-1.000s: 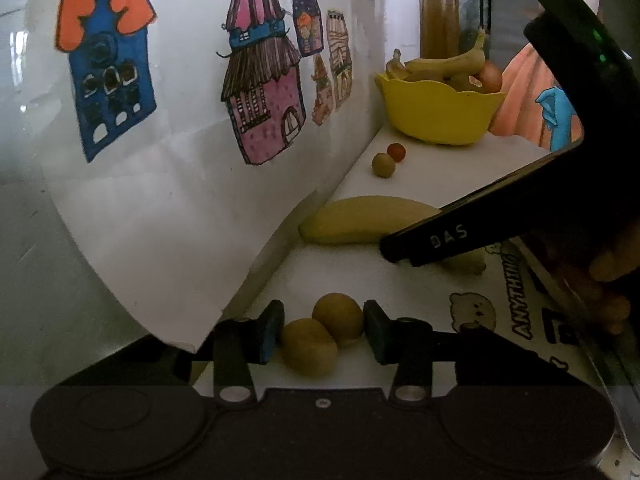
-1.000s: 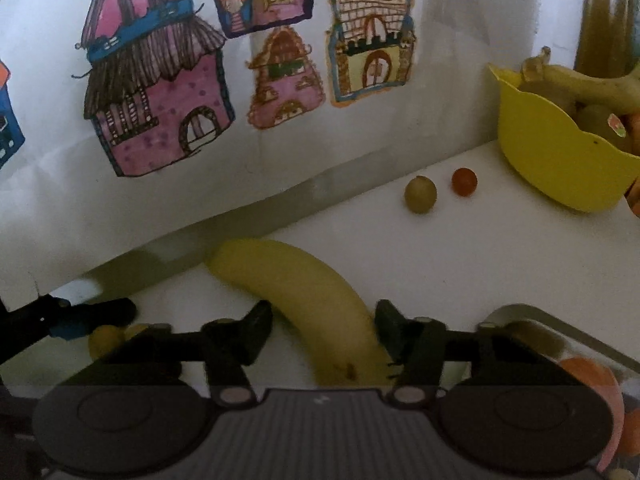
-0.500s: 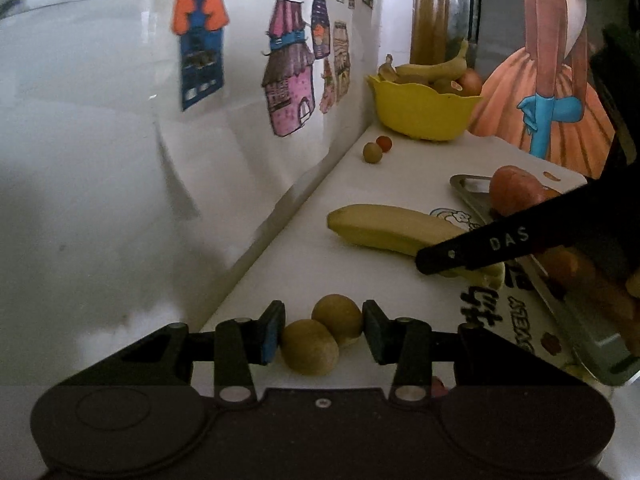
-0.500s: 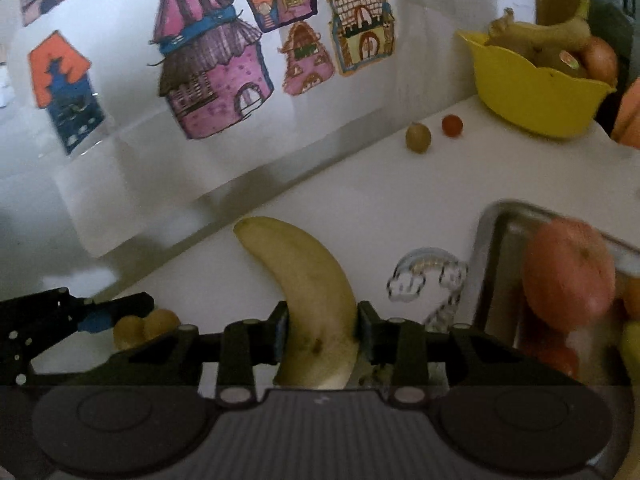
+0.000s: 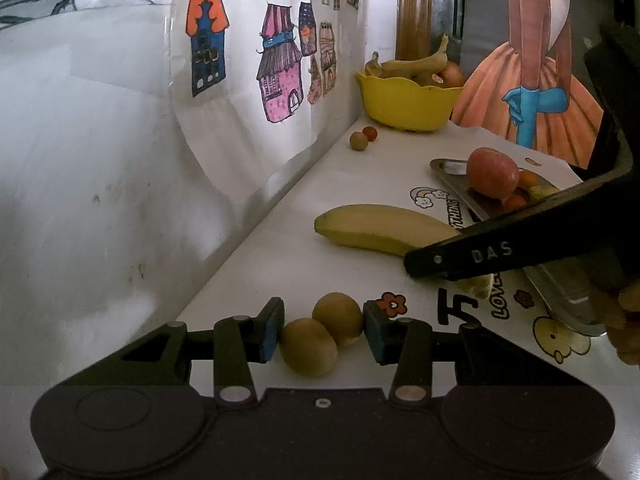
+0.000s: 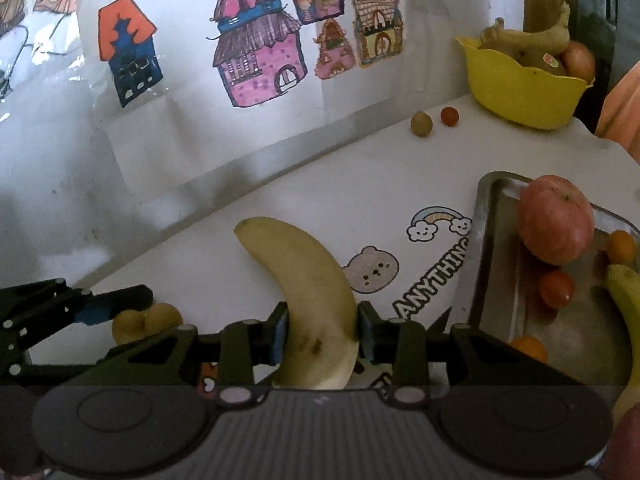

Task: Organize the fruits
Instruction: 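Carry the banana in the right tool while the left tool carries two kiwis toward the tray, then lower the banana and kiwis onto the metal tray and open both tools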

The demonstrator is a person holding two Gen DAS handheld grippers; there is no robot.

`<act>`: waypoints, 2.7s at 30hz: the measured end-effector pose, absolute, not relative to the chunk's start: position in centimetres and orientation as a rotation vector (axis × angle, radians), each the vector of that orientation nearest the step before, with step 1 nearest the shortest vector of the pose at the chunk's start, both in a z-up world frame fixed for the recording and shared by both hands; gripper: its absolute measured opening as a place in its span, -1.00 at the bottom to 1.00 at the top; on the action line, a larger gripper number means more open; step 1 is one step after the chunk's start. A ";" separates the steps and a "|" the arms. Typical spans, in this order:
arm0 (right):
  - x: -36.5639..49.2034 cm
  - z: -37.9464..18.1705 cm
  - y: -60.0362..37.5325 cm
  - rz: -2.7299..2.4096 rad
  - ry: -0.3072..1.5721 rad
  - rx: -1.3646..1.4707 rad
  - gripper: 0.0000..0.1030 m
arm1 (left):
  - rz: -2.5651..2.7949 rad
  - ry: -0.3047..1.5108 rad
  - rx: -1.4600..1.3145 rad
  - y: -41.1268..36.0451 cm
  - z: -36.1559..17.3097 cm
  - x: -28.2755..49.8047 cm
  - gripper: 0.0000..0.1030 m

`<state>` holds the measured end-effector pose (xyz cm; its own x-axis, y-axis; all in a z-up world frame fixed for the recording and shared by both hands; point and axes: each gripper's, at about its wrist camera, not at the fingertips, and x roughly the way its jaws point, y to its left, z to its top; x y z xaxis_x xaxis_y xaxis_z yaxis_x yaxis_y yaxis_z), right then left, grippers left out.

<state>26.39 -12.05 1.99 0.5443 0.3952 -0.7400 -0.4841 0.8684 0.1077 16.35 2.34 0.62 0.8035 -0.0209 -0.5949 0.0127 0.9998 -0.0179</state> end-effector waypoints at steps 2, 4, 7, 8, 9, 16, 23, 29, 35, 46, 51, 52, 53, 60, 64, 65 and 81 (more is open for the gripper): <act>26.7 1.8 -11.8 0.526 0.841 -0.118 -0.13 | -0.019 0.635 -0.011 2.3 0.5 16.4 -0.10; 26.8 1.6 -11.6 0.529 0.832 -0.122 -0.08 | -0.023 0.636 -0.008 2.1 0.5 16.4 -0.07; 26.9 1.4 -11.4 0.529 0.818 -0.123 -0.10 | -0.034 0.636 -0.004 1.8 0.4 16.2 -0.05; 26.9 1.3 -11.4 0.527 0.814 -0.124 -0.11 | -0.036 0.636 -0.001 1.7 0.4 16.1 -0.09; 26.8 1.3 -11.5 0.526 0.809 -0.123 -0.13 | -0.037 0.637 0.002 1.6 0.4 16.1 -0.24; 25.9 1.4 -12.5 0.517 0.803 -0.052 -0.21 | -0.040 0.640 -0.020 1.6 0.6 15.8 -0.28; 24.4 1.6 -14.5 0.508 0.796 0.048 -0.21 | -0.035 0.620 -0.019 1.4 1.2 15.4 -0.28; 22.4 2.4 -16.7 0.495 0.759 0.130 -0.21 | -0.038 0.591 -0.026 0.7 2.1 15.5 -0.28; 20.3 3.7 -20.0 0.446 0.697 0.209 -0.21 | -0.069 0.553 -0.034 -1.1 3.2 16.6 -0.28; 18.2 5.2 -27.9 0.269 0.566 0.315 -0.20 | -0.182 0.497 -0.043 -7.8 4.7 19.8 -0.28; 18.6 5.2 -30.9 0.219 0.522 0.372 -0.20 | -0.261 0.502 -0.018 -11.4 4.3 20.1 -0.28; 18.8 5.4 -31.2 0.210 0.510 0.368 -0.20 | -0.272 0.506 -0.016 -12.0 4.1 20.0 -0.28; 19.0 5.5 -31.4 0.209 0.505 0.365 -0.20 | -0.281 0.510 -0.015 -12.4 3.9 20.0 -0.28; 22.0 5.5 -31.6 0.225 0.526 0.337 -0.20 | -0.301 0.549 0.007 -14.3 2.4 20.1 -0.28; 23.7 5.0 -30.7 0.234 0.557 0.287 -0.20 | -0.304 0.563 0.020 -14.4 1.8 20.2 -0.28; 24.0 4.9 -30.4 0.238 0.562 0.269 -0.20 | -0.303 0.567 0.020 -14.4 1.7 20.3 -0.28; 26.4 3.6 -27.4 0.260 0.632 0.116 -0.18 | -0.291 0.612 0.036 -14.3 1.1 20.9 -0.27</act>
